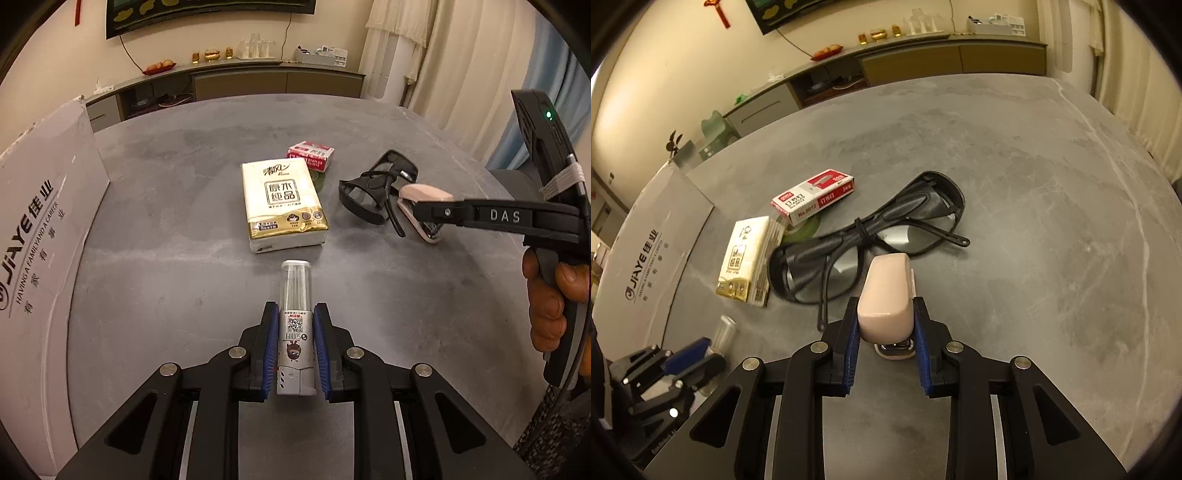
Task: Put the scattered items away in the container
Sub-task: 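Grasp the pink stapler with the right tool while the left tool grasps the white tube, then carry the pink stapler and white tube over the yellow-lined box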
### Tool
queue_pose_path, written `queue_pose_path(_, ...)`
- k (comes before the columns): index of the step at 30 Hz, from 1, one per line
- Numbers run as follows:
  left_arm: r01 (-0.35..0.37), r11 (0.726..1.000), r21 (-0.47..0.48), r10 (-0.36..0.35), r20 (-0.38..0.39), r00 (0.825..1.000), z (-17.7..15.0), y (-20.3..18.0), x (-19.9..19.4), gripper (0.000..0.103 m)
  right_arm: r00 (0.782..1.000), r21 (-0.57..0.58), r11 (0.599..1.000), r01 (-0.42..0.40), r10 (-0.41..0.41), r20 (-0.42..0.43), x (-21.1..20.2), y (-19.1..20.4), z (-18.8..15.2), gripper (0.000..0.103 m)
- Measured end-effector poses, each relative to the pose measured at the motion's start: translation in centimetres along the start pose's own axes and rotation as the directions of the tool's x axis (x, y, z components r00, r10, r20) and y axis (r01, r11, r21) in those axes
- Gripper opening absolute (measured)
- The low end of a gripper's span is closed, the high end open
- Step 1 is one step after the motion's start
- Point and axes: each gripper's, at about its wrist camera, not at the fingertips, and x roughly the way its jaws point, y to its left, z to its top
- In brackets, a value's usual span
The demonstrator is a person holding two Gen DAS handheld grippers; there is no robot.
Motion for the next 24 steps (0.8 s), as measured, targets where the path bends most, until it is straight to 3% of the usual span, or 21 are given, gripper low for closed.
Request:
queue_pose_path(12,0.042,0.998,-0.037,-0.039,0.078,0.996,0.5,0.8,-4.2,0.020,0.998,-0.068,0.996,-0.063,0.065,0.018,-3.9,2.8,-2.7,0.027)
queue_pose_path(24,0.019,1.000,-0.024,-0.014,0.177,0.984,1.1,0.6,-9.3,0.020,0.987,-0.148,0.978,-0.146,0.155,0.045,-6.9,7.3,-4.0,0.027)
